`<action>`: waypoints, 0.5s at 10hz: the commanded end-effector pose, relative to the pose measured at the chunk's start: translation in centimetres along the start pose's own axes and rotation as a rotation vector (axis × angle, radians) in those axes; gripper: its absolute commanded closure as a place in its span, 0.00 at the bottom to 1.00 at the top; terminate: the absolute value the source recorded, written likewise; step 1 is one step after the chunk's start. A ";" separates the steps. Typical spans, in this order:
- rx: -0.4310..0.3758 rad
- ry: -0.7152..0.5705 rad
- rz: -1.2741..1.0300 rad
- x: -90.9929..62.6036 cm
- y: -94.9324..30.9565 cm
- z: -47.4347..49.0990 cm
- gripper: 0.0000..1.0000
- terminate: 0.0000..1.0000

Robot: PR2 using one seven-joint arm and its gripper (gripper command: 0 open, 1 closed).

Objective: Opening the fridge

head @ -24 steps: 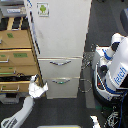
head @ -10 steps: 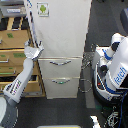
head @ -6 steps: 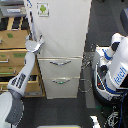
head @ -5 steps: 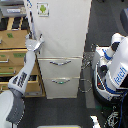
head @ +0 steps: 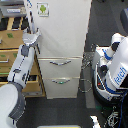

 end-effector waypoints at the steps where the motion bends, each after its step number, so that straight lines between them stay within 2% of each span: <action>1: -0.052 0.070 -0.141 -0.9 -1.7 -9.5 1.00 0.00; 5: -0.046 0.074 -0.155 -0.9 -2.3 -10.2 1.00 0.00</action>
